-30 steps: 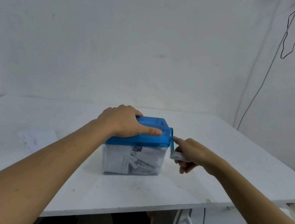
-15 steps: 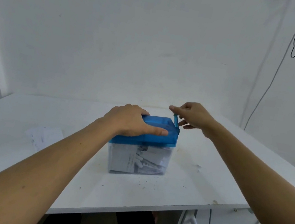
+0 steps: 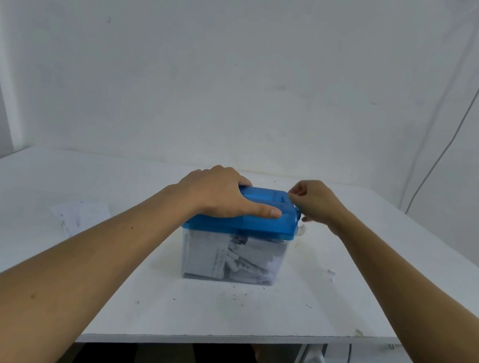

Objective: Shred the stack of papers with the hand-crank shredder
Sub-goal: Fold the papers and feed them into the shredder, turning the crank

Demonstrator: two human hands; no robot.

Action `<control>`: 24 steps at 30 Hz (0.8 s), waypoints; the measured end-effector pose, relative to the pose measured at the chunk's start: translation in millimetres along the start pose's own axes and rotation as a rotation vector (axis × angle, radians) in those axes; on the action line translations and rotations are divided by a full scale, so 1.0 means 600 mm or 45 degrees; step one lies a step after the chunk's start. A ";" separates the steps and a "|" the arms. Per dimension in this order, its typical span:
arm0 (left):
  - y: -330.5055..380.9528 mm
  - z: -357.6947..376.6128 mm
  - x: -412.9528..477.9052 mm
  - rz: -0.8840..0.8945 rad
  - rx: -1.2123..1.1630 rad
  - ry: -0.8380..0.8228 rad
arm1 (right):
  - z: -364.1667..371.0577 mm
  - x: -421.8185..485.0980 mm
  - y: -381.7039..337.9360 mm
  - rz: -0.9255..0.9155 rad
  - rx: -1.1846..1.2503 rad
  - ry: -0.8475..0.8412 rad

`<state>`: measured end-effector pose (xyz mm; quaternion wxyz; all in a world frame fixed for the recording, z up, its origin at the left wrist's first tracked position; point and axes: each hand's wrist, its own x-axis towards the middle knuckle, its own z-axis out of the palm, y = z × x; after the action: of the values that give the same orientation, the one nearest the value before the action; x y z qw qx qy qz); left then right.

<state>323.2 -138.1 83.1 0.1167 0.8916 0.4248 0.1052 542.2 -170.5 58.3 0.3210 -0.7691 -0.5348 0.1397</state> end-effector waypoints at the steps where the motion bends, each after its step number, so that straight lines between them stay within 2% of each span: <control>1: -0.002 0.000 0.000 -0.004 0.004 0.002 | -0.005 -0.002 -0.013 -0.048 0.056 0.043; 7: -0.041 -0.017 -0.010 -0.070 0.038 -0.006 | -0.007 -0.028 -0.092 -0.290 0.112 0.042; 16: -0.106 -0.035 -0.026 -0.131 0.038 -0.001 | 0.040 -0.037 -0.164 -0.403 0.056 -0.012; 19: -0.114 -0.047 -0.034 -0.064 -0.153 0.140 | 0.063 -0.041 -0.196 -0.464 0.056 0.018; 24: -0.187 -0.085 -0.068 0.065 -0.366 0.556 | 0.101 -0.057 -0.264 -0.599 0.154 0.066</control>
<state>200.9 -95.4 94.3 0.1452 0.8324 0.3980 0.3573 379.0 -145.7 109.7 0.4037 -0.6060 -0.6815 0.0732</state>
